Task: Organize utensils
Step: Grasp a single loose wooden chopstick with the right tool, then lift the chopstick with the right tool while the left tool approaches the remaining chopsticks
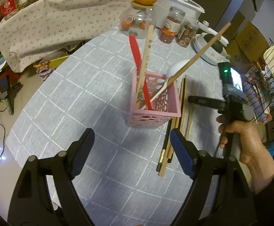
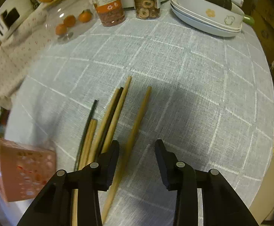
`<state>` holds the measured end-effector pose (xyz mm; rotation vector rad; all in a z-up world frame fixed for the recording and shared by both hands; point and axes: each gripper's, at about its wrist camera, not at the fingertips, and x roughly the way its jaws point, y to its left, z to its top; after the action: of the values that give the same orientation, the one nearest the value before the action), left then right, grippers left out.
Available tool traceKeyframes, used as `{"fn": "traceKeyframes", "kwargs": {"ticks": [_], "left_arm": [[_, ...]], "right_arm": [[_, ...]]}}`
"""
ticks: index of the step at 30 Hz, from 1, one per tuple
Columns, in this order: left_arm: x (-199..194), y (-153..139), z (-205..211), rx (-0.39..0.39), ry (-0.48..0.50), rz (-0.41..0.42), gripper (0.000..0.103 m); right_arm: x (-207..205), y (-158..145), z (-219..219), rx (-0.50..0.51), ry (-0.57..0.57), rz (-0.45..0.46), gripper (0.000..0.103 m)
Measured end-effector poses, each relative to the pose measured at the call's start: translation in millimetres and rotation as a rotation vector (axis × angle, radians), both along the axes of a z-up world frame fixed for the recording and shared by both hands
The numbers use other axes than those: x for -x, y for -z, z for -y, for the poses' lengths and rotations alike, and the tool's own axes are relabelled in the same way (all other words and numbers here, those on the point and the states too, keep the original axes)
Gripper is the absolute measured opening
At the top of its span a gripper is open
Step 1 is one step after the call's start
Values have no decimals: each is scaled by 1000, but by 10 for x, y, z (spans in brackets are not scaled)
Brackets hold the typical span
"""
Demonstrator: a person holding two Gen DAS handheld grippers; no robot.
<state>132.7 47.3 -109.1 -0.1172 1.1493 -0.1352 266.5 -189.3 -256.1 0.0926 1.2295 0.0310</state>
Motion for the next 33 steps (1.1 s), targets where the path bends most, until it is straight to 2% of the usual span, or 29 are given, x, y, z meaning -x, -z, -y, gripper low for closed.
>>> {"fn": "traceKeyframes", "kwargs": {"ticks": [1, 2, 4, 8, 12, 15, 17, 18, 19, 20, 21, 22, 28, 31, 33], "left_arm": [[10, -6, 15, 1, 8, 5, 82], [23, -19, 41, -4, 20, 13, 82], [53, -46, 89, -25, 35, 32, 82], [148, -125, 222, -77, 91, 84, 82], [250, -183, 411, -79, 161, 93, 82], [316, -234, 661, -81, 226, 94, 77], [315, -239, 902, -89, 276, 89, 69], [305, -228, 1015, -94, 301, 83, 58], [292, -209, 1134, -101, 327, 75, 40], [257, -165, 1303, -105, 357, 58, 32], [221, -136, 1411, -99, 372, 40, 27], [168, -85, 1532, -87, 382, 16, 27], [-520, 321, 1977, -96, 316, -72, 27], [-844, 505, 2002, -93, 251, -110, 27], [-1041, 615, 1986, -126, 207, -114, 27]], "right_arm": [[15, -2, -19, 25, -18, 6, 26], [26, -13, -17, 39, -31, 9, 17], [58, -5, 32, 10, -39, -13, 7], [192, -68, 236, -55, -25, -28, 6], [283, -254, 464, -125, -6, -6, 6], [395, -400, 668, -153, -10, 16, 6], [439, -469, 784, -162, -14, 25, 6], [469, -493, 856, -171, -14, 25, 6], [484, -506, 921, -180, -13, 25, 6], [503, -509, 976, -190, -10, 23, 6], [515, -521, 1034, -200, -7, 20, 6], [516, -504, 1082, -212, -4, 17, 6], [563, -460, 1344, -302, 39, 2, 6], [556, -448, 1407, -328, 49, -2, 7], [558, -459, 1451, -347, 51, -1, 7]]}}
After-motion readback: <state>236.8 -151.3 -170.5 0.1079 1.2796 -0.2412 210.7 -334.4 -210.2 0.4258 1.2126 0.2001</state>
